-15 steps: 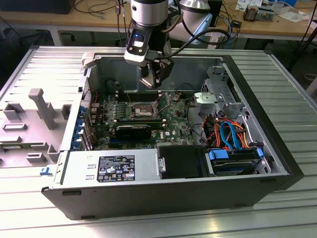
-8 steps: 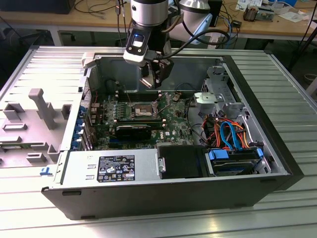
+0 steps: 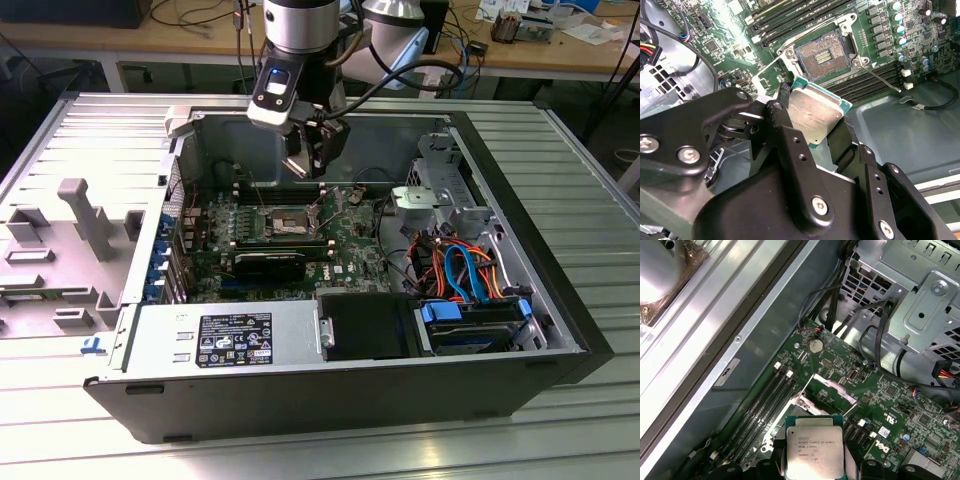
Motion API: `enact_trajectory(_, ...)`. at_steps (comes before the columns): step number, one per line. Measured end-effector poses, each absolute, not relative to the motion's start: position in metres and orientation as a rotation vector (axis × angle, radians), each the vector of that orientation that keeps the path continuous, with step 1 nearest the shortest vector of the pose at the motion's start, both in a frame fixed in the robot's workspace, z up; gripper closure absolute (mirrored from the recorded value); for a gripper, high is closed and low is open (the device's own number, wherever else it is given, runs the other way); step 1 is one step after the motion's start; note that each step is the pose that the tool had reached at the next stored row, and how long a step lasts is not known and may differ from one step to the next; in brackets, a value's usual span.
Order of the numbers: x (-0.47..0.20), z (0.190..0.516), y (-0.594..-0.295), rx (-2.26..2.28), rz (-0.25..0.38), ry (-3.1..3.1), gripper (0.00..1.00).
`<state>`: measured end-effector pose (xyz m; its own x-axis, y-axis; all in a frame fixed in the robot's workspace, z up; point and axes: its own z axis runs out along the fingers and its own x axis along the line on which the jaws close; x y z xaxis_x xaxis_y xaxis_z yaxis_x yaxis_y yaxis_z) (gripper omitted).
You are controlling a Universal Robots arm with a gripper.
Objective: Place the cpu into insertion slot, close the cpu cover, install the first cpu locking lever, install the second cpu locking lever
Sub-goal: 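Place the cpu into insertion slot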
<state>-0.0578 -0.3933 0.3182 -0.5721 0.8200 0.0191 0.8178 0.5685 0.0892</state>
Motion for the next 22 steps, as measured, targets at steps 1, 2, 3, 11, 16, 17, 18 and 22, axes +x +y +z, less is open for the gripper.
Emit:
enact_trajectory(1,-0.0578,0.3182,-0.3933,1.448,0.137,2.757,0.45)
enact_trajectory(2,-0.0579,0.3182,-0.3933,1.454,0.137,2.753,0.45)
enact_trajectory(3,-0.0578,0.3181,-0.3933,1.464,0.137,2.748,0.45)
enact_trajectory(11,-0.0578,0.3180,-0.3933,1.499,0.136,2.727,0.45)
enact_trajectory(16,-0.0579,0.3179,-0.3933,1.520,0.136,2.715,0.45)
enact_trajectory(17,-0.0578,0.3179,-0.3933,1.524,0.136,2.713,0.45)
enact_trajectory(18,-0.0579,0.3179,-0.3933,1.528,0.136,2.711,0.45)
enact_trajectory(22,-0.0579,0.3178,-0.3933,1.542,0.136,2.702,0.45)
